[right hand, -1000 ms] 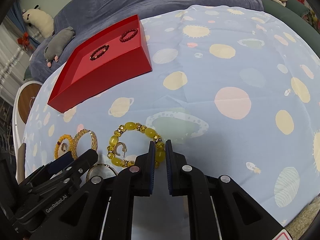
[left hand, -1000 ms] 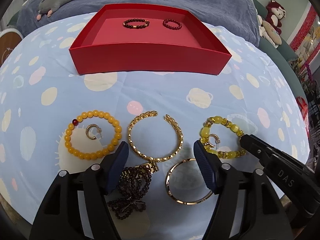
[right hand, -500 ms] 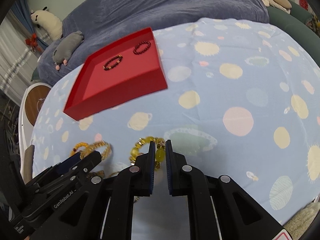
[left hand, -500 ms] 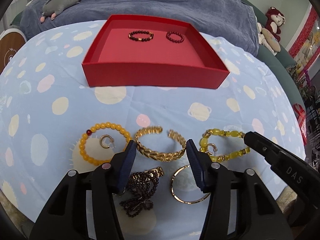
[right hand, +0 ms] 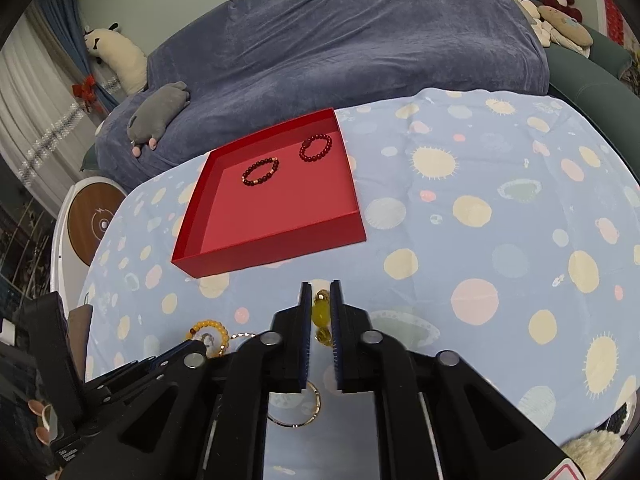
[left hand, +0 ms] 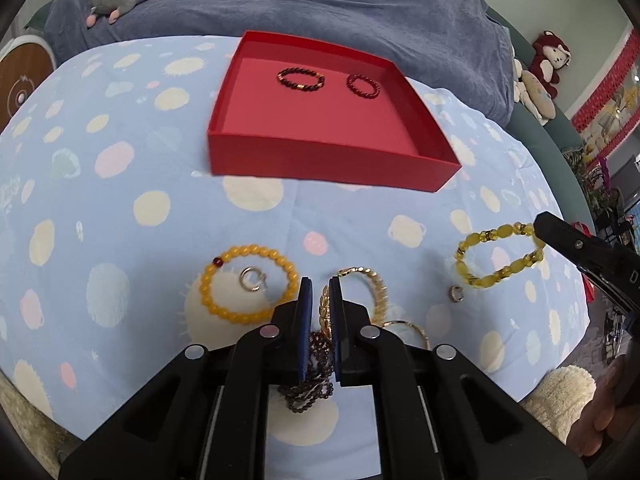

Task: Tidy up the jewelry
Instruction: 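Grasp the gold twisted cuff with the left tool while the right tool holds the yellow bracelet, then carry the cuff and yellow bracelet into the red box and open both tools, then lift both open tools away from the red box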

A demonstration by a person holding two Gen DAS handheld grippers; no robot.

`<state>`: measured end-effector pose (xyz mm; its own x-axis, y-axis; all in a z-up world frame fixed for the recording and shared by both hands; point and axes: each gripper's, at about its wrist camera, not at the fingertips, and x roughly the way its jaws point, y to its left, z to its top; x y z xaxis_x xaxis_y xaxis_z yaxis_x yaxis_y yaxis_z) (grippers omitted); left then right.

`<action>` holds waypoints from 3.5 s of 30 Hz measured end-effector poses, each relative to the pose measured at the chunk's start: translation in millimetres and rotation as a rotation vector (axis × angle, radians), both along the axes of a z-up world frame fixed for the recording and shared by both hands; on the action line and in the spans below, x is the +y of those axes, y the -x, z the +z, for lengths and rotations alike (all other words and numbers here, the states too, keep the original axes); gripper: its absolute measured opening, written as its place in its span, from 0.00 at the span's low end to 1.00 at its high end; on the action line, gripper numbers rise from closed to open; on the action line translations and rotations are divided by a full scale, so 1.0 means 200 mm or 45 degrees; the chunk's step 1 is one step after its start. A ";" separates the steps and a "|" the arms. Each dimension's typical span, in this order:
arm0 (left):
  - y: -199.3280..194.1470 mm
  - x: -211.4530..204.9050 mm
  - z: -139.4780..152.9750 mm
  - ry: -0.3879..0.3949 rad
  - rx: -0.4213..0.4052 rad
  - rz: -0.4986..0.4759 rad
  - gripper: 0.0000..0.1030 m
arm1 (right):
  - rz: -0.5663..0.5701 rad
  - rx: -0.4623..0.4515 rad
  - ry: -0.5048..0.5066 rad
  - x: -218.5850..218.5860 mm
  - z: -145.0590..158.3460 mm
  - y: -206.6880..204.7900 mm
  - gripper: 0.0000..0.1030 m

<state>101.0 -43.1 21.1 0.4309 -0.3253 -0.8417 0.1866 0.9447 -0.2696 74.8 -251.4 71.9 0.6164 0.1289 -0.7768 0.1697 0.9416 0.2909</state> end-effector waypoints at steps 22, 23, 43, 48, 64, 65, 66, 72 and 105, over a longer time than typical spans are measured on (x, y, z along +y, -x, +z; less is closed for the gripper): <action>-0.02 -0.11 -0.18 -0.128 0.036 -0.040 0.06 | -0.038 0.190 0.000 -0.07 -0.35 -0.01 0.32; -0.02 -0.11 -0.17 -0.121 0.032 -0.036 0.06 | -0.040 0.193 0.009 -0.07 -0.36 -0.01 0.32; -0.09 -0.02 0.14 -0.026 -0.027 -0.019 0.06 | 0.023 0.002 0.039 -0.03 0.00 -0.09 0.09; -0.22 0.00 0.28 0.005 -0.077 -0.015 0.06 | 0.081 -0.104 0.031 -0.01 0.23 -0.24 0.09; -0.98 -0.06 0.16 -0.102 -0.086 0.030 0.06 | 0.166 -0.011 -0.114 0.05 0.03 -1.06 0.09; -1.00 -0.07 0.14 -0.111 -0.076 0.032 0.06 | 0.158 0.010 -0.110 0.04 -0.02 -1.09 0.09; -1.03 -0.07 0.11 -0.121 -0.067 0.036 0.06 | 0.155 0.025 -0.101 0.03 -0.05 -1.11 0.09; -1.08 -0.07 0.04 -0.102 -0.069 0.082 0.32 | 0.124 0.067 0.002 0.00 -0.15 -1.15 0.19; 0.13 0.29 0.01 -0.193 -0.057 0.131 0.56 | 0.132 0.129 0.103 0.19 -0.22 0.23 0.43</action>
